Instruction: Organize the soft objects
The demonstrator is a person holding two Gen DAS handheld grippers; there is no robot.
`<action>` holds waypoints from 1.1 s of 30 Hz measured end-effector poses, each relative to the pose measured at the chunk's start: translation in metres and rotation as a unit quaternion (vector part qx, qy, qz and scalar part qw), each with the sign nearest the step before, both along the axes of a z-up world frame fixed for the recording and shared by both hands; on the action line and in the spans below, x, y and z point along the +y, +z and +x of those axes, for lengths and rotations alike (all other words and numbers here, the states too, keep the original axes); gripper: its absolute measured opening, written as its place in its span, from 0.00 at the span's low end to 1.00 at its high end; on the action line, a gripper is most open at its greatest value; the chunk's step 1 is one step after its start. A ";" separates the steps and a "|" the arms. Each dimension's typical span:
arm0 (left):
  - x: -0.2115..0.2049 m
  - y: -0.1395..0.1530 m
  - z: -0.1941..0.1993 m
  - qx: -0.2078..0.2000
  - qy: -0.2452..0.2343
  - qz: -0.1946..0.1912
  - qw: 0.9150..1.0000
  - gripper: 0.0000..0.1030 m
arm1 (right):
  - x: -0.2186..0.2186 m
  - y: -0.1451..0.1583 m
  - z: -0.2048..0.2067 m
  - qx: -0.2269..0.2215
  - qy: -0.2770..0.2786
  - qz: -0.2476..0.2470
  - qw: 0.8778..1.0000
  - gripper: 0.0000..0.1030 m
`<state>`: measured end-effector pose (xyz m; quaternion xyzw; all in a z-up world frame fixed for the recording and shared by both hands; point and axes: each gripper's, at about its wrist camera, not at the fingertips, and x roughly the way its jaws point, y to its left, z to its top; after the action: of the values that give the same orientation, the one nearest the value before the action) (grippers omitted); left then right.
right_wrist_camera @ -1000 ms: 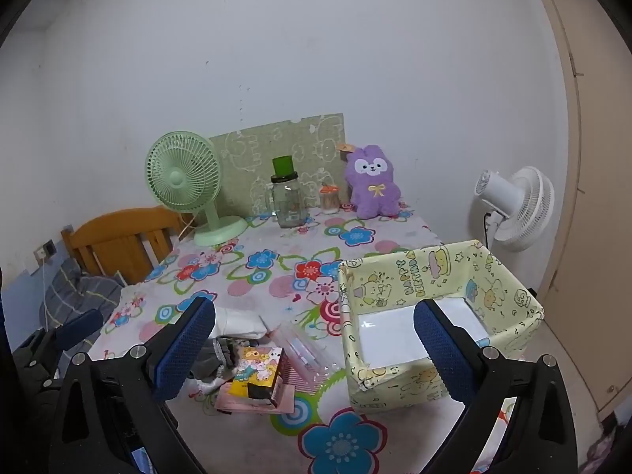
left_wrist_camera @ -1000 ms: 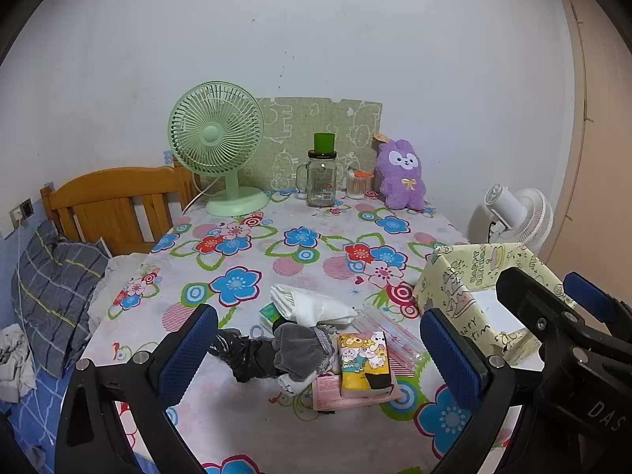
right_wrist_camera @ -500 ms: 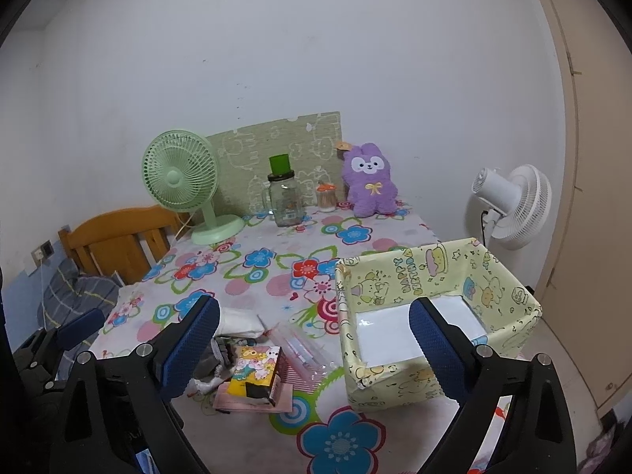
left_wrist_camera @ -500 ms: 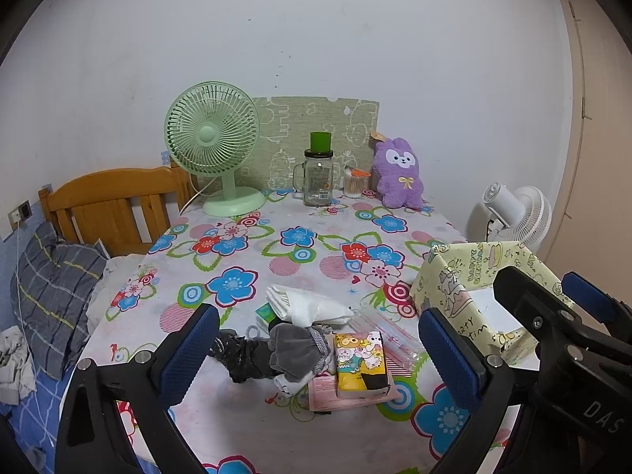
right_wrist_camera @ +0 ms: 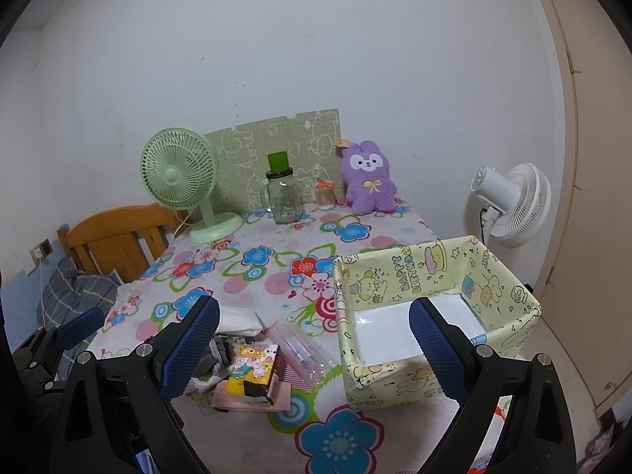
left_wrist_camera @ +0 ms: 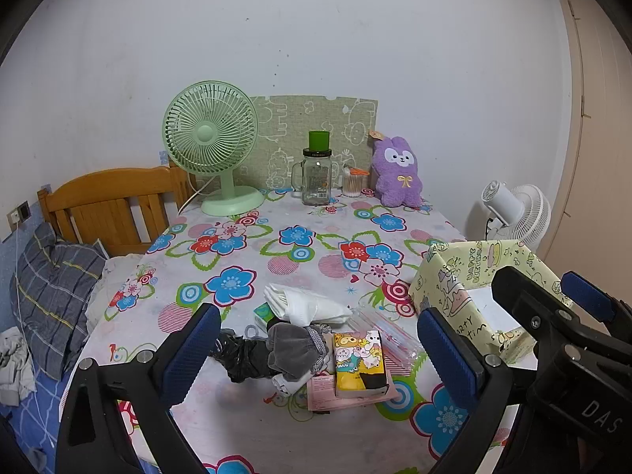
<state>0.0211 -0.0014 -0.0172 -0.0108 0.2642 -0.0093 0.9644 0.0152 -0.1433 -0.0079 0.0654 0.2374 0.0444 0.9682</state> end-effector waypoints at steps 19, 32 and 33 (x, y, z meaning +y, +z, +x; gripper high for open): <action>-0.002 0.000 -0.001 0.000 -0.003 -0.001 1.000 0.96 | 0.001 0.000 0.000 0.001 0.002 -0.001 1.000 0.95; -0.002 0.000 -0.001 0.001 -0.003 -0.001 1.000 0.93 | 0.003 -0.002 0.001 0.003 0.004 -0.001 1.000 0.95; -0.001 -0.001 -0.001 0.002 -0.003 -0.001 1.000 0.93 | 0.005 -0.002 0.003 0.005 0.004 -0.001 1.000 0.95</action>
<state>0.0200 -0.0026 -0.0178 -0.0111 0.2662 -0.0127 0.9638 0.0184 -0.1387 -0.0097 0.0639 0.2422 0.0475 0.9670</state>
